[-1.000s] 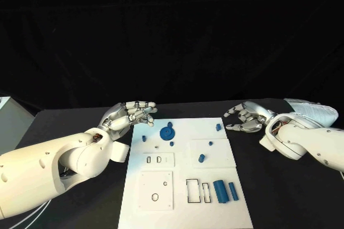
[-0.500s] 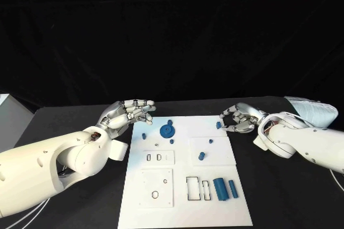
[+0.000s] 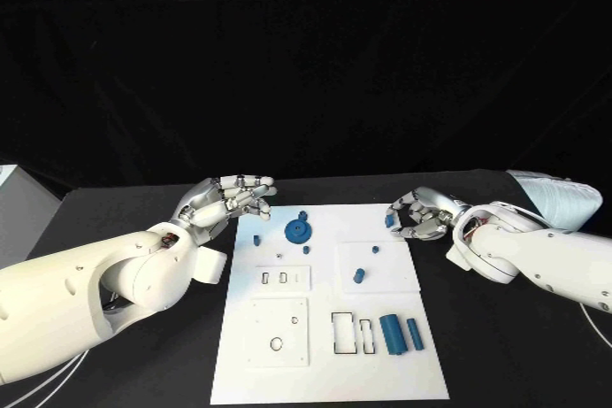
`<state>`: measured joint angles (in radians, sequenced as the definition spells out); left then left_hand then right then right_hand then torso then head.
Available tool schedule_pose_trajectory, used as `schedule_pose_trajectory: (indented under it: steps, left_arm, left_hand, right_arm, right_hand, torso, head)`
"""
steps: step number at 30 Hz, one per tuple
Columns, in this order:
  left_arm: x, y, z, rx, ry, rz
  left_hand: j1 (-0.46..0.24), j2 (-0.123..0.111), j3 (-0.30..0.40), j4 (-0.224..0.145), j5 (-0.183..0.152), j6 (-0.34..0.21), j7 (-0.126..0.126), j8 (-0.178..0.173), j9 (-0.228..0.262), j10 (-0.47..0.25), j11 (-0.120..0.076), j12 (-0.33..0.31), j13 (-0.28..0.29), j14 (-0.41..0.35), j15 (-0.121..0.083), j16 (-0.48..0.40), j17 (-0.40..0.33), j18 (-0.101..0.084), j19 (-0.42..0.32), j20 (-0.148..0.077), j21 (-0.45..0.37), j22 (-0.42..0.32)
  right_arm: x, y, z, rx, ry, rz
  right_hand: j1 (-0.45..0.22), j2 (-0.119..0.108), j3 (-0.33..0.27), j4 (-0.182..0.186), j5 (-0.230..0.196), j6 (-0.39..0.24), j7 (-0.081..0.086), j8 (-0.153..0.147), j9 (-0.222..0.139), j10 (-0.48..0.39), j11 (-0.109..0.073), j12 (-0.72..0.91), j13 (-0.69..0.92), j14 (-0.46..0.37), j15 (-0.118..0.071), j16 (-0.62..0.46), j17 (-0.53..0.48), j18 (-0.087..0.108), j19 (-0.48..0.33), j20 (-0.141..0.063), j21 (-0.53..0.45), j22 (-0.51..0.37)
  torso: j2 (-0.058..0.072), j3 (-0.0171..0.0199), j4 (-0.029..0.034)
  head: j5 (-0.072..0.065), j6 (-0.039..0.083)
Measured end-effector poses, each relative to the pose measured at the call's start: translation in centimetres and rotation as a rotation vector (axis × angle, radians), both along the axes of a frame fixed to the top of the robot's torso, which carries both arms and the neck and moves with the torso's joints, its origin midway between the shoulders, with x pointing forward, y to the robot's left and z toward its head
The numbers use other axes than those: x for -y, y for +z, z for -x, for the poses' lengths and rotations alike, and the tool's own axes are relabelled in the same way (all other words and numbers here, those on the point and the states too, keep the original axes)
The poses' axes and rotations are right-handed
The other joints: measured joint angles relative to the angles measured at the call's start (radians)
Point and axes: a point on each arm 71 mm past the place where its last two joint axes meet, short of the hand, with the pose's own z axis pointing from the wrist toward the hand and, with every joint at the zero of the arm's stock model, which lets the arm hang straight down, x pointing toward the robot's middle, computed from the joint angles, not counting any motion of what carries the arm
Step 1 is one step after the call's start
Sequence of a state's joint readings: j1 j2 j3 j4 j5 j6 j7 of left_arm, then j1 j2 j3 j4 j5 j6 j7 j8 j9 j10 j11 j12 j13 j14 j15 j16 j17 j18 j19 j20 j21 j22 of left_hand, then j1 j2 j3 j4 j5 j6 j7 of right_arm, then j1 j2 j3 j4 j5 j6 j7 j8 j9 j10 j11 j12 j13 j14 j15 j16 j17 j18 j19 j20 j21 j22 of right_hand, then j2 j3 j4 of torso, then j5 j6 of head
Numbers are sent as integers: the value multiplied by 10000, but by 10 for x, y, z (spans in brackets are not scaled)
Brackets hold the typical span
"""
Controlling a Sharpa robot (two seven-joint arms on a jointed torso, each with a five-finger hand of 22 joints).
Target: Assemble the parts on the task board
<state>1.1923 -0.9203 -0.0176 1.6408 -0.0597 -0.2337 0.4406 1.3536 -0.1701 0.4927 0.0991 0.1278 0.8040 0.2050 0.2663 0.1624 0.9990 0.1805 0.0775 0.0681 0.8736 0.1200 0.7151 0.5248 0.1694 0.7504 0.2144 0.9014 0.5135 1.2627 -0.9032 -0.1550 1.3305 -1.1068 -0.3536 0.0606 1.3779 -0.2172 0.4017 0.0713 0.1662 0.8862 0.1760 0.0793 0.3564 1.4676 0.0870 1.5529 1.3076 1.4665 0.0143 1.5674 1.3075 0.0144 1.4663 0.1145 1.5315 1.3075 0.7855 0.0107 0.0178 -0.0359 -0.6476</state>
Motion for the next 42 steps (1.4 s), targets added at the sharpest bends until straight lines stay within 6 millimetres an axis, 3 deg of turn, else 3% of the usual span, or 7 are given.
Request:
schedule_pose_trajectory:
  steps: [13,42]
  left_arm:
    - [0,0,0,-7,6,-9]
    - [-2,0,0,-26,23,-29]
  left_hand:
    - [0,0,16,-16,0,0,0,0,0,0,0,0,0,0,0,0,-6,-1,1,0,0,4]
    - [0,0,27,-27,0,0,0,0,0,0,0,0,0,0,0,0,-9,0,1,1,0,8]
  right_arm:
    - [-4,-1,-1,15,19,38]
    - [-8,-1,-2,134,-54,18]
  right_hand:
    - [-147,147,235,43,0,829,-118,328,114,1,0,75,-1,0,0,0,-1,0,0,0,0,-1]
    - [-295,294,356,108,0,1042,-225,488,137,-5,-66,114,-1,2,-74,0,-2,0,0,-1,0,4]
  torso:
    - [-3,3,-6]
    - [-2,5,-9]
  head:
    - [-7,-8]
    - [5,51]
